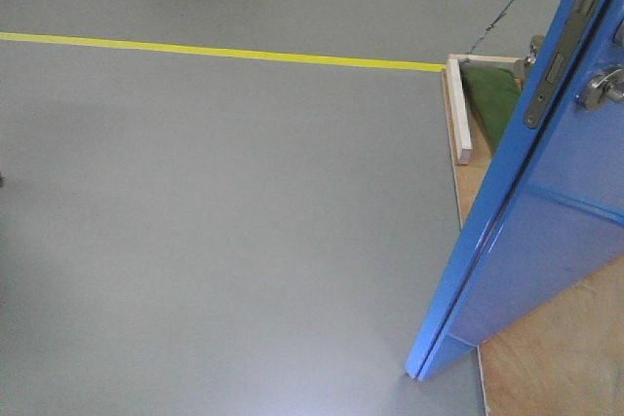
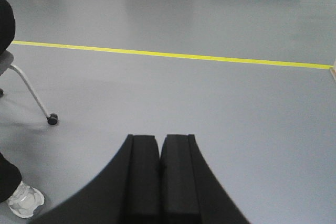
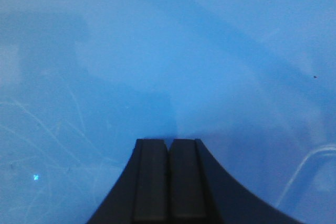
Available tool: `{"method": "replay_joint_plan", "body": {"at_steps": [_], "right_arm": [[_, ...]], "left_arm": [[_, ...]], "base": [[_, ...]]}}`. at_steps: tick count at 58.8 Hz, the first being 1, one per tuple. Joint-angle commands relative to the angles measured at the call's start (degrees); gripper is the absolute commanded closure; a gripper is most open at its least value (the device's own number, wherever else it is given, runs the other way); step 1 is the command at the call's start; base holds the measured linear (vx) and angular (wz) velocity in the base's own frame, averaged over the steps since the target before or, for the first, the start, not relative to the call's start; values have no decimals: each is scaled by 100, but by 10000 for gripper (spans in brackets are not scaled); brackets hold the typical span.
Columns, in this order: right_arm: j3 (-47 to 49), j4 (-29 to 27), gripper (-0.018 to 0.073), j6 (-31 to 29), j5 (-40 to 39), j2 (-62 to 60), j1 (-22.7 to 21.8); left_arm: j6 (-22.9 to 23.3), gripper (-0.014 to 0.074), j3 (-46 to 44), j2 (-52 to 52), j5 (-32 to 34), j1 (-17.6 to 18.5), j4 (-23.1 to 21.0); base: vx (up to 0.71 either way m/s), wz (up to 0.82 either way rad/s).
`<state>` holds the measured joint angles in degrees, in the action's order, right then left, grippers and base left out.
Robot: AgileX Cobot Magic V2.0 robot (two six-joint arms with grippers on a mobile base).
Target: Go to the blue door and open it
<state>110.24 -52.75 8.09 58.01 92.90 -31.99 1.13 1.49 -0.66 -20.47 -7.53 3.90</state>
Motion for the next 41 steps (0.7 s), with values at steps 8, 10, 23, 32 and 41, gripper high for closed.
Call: {"method": "replay_joint_plan", "body": {"at_steps": [8,10,23,32,41], "right_arm": [[135,-399,551,-65,-357,-162,52],[135,-399,551,-65,-357,-162,52],[135,-399,551,-65,-357,-162,52],[135,-399,551,-65,-357,-162,52],[135,-399,551,-65,-357,-162,52]], "left_arm": [[39,524,-152,-79,442,4,-15],[39,524,-152,-79,442,4,-15],[39,524,-152,-79,442,4,-15],[39,524,-152,-79,442,4,-15],[39,524,-152,-79,442,4,-15]], "base": [[10,13],[10,12],[11,11],[14,7],[16,4]]}}
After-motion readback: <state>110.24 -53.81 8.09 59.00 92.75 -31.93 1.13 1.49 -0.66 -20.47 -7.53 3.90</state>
